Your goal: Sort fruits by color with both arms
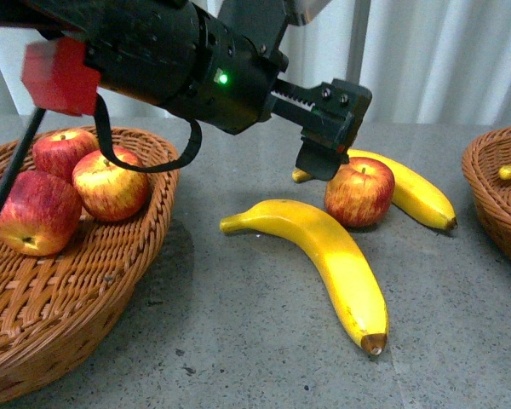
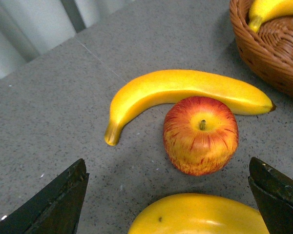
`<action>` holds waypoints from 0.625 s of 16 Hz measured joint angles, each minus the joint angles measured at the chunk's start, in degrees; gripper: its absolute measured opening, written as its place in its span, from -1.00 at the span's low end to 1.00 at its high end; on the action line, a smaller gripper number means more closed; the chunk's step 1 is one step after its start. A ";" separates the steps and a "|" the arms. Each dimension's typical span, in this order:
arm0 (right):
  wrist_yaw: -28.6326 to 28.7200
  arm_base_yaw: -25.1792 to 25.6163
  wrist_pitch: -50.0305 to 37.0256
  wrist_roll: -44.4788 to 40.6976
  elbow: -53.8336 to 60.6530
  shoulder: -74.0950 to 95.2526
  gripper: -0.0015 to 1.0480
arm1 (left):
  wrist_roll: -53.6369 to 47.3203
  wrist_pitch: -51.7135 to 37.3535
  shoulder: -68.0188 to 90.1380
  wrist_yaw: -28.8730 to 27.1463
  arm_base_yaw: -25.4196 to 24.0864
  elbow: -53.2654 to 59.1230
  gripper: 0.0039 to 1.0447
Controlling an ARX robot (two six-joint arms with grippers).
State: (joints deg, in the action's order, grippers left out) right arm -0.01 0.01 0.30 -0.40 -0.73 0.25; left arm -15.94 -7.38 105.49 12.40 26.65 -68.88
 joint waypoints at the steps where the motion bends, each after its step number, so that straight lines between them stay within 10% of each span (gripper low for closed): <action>1: 0.00 0.00 0.00 0.00 0.00 0.00 0.87 | -1.53 0.11 2.03 0.15 0.22 -1.40 0.88; 10: 0.00 0.00 0.00 0.00 0.00 0.00 0.87 | -3.37 0.94 11.28 2.05 2.91 -11.21 0.88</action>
State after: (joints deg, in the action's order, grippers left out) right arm -0.01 0.01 0.30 -0.40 -0.73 0.25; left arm -19.31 -6.44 116.77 14.46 29.56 -80.09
